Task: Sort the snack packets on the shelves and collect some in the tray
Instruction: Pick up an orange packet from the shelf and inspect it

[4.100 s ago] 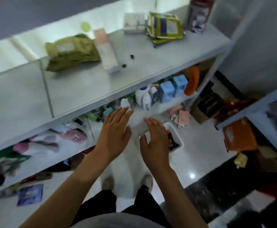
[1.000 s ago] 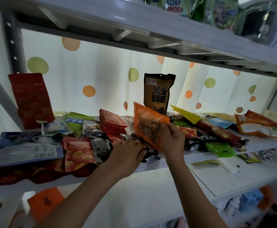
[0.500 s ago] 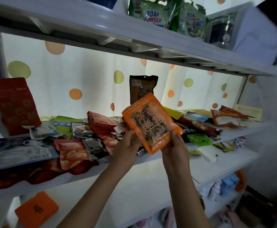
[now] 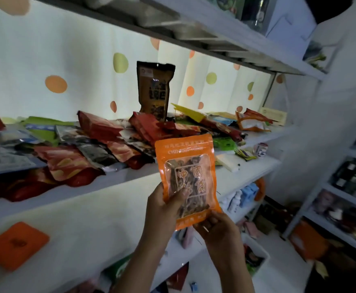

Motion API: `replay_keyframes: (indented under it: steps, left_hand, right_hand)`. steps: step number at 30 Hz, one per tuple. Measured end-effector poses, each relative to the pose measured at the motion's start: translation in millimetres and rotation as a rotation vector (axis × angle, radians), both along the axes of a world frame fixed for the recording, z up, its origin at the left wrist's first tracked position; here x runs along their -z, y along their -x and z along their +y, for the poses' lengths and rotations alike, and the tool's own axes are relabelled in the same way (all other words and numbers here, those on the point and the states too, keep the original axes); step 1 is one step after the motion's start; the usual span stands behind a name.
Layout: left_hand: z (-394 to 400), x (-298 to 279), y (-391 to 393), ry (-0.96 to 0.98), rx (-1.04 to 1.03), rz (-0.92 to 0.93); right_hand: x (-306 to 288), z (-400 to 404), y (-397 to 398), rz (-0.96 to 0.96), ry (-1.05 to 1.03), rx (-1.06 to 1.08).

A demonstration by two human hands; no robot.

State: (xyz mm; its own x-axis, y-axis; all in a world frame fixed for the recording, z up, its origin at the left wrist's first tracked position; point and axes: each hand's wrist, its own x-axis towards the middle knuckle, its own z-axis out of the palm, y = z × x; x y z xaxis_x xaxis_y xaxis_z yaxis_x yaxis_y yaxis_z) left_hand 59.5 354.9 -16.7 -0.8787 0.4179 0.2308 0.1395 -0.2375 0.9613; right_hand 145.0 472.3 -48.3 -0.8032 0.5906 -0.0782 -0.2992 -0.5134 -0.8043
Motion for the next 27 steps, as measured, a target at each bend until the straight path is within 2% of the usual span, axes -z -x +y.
replay_keyframes:
  steps: [3,6,10,14,20,27]
  left_hand:
    - [-5.6,21.5,-12.9,0.055,0.012,-0.068]
    - [-5.4,35.1,-26.7,0.109,0.0,-0.111]
    - [1.2,42.2,-42.6,0.127,-0.028,-0.194]
    - [6.3,45.6,-47.2,0.189,0.042,-0.221]
    - [27.2,48.2,-66.2,0.271,0.018,-0.275]
    - [40.6,53.8,-80.6,0.218,-0.057,-0.28]
  right_hand:
    - [9.0,6.5,-18.0,0.028,-0.019,-0.048]
    - [13.8,8.8,-21.4,-0.04,-0.197,-0.121]
    - [17.9,30.1,-29.1,-0.13,-0.278,-0.194]
    - [19.3,51.4,-43.0,-0.194,-0.441,-0.24]
    - [30.1,66.4,-55.5,-0.248,-0.424,-0.231]
    - [36.6,76.7,-62.3,-0.213,-0.359,-0.254]
